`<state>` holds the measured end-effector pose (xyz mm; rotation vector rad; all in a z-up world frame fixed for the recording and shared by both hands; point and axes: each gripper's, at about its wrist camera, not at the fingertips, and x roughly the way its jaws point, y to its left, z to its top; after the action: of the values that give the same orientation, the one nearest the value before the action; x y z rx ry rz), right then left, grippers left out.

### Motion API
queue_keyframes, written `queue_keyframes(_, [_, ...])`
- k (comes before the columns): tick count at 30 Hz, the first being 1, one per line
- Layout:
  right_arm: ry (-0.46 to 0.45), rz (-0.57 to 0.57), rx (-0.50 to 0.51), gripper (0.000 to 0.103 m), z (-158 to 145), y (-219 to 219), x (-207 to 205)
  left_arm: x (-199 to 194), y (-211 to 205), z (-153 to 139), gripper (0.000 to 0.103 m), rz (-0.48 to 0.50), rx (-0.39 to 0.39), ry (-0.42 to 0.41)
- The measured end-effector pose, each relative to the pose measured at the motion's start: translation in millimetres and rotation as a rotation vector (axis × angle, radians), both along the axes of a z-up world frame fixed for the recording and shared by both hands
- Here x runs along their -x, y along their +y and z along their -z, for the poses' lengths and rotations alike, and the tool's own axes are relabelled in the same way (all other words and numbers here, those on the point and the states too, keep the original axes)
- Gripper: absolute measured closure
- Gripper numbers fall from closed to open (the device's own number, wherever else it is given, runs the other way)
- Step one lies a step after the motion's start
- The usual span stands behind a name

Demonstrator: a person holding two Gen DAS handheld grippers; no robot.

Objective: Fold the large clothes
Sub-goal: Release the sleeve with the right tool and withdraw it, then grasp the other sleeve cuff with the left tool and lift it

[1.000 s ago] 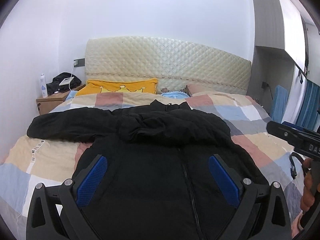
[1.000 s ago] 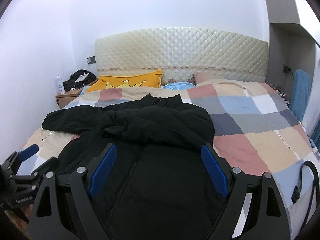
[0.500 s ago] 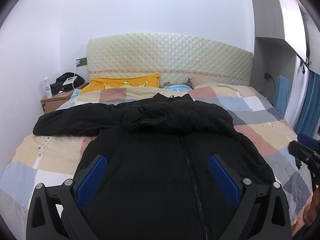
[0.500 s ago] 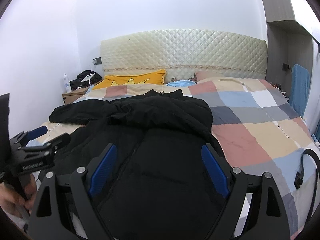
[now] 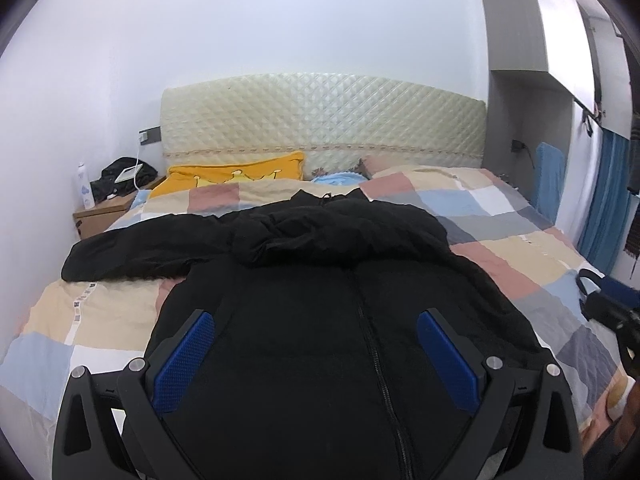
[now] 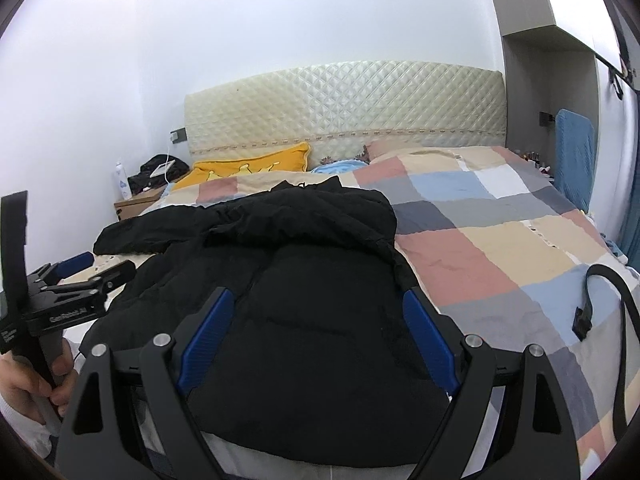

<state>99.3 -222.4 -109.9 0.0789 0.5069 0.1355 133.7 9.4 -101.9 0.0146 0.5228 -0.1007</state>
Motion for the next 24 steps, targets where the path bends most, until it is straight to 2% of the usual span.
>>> queue_keyframes(4, [0.001, -0.023, 0.005, 0.016, 3, 5, -2, -11, 21, -14, 0.0, -0.005, 0.032, 0.013])
queue_keyframes(7, [0.003, -0.034, 0.022, 0.015, 6, 10, -5, -33, 58, -26, 0.0, -0.02, 0.067, 0.04])
queue_keyframes(11, [-0.008, -0.038, 0.037, 0.0, 9, 17, -8, -70, 132, -30, 0.0, -0.095, 0.076, 0.093])
queue_keyframes(14, [-0.022, -0.039, 0.075, 0.0, 11, 23, -11, -102, 202, -16, 0.0, -0.211, 0.061, 0.168])
queue_keyframes(19, [0.021, -0.026, 0.121, 0.0, 21, 37, -23, -148, 319, 23, 0.0, -0.337, 0.166, 0.254])
queue_keyframes(22, [0.085, -0.006, 0.169, 0.0, 35, 45, -38, -168, 386, 53, 0.0, -0.41, 0.245, 0.229])
queue_keyframes(24, [0.131, 0.009, 0.178, 0.0, 43, 48, -50, -179, 421, 73, 0.0, -0.444, 0.343, 0.218])
